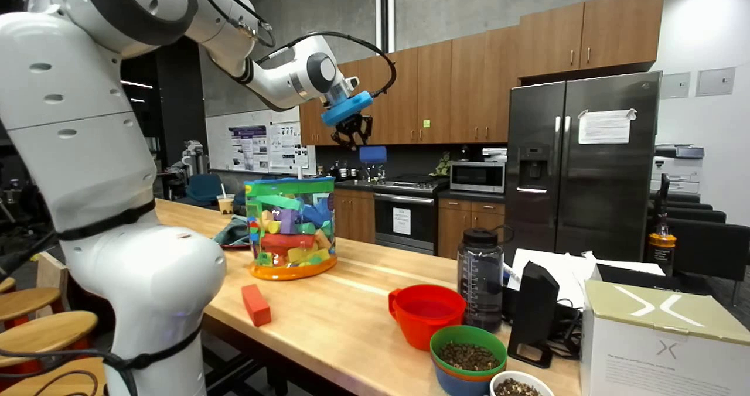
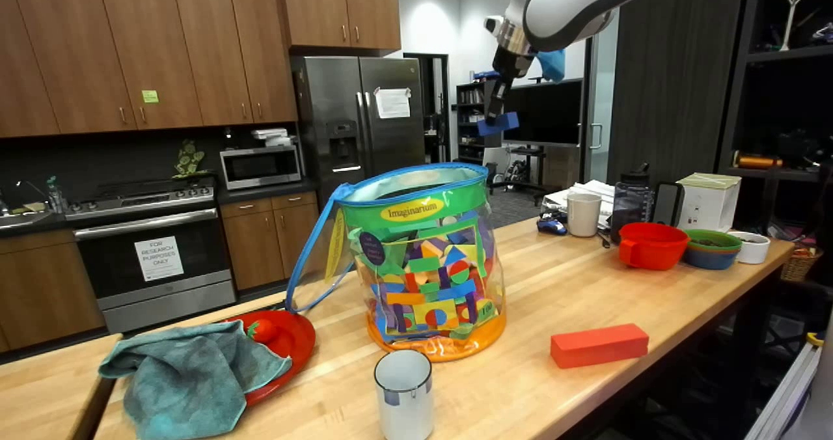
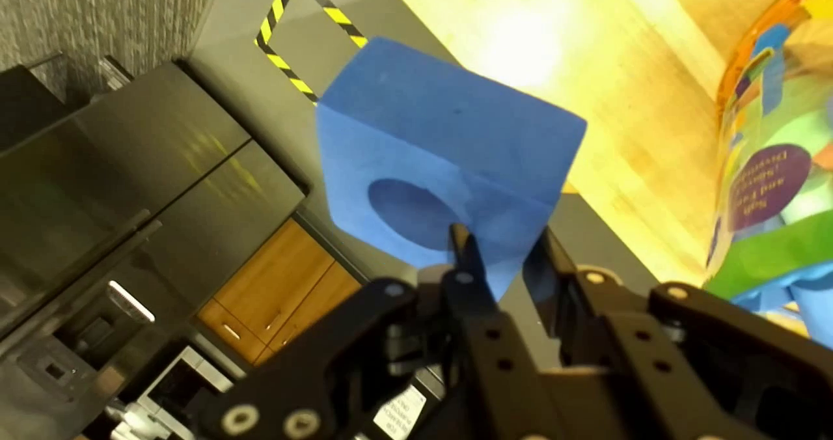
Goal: Remove the blue block with a hole at the center from the clear bag and put it on the table
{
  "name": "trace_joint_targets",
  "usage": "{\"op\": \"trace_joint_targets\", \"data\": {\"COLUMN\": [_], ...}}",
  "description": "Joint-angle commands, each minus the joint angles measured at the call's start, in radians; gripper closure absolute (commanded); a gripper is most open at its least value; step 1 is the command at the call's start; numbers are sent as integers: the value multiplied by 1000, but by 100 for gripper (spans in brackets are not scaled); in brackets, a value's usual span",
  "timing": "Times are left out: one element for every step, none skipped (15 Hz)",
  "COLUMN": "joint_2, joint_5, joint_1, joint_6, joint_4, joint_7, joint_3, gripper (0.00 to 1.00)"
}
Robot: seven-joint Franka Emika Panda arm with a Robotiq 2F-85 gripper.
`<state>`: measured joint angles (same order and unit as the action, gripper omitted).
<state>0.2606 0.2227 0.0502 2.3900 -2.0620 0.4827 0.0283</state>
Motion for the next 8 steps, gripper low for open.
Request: {"op": "trace_joint_targets", "data": {"joint_2": [112, 136, 157, 172, 189, 205, 221, 236], "joint_5": [29, 25, 20, 19, 16, 16, 13, 11], "joint_1": [-8, -7, -6, -6, -5, -4, -1, 2], "joint_6": [-2, 11, 15, 14, 11, 7, 1, 1], "joint_4": [-174, -231, -284, -326, -371, -415, -455, -495], "joint_7": [-40, -52, -64, -76, -87, -95, -99, -104], "joint_3": [-15, -18, -22, -23, -25, -26, -27, -27], "gripper": [94, 94, 94, 94, 94, 94, 94, 94]}}
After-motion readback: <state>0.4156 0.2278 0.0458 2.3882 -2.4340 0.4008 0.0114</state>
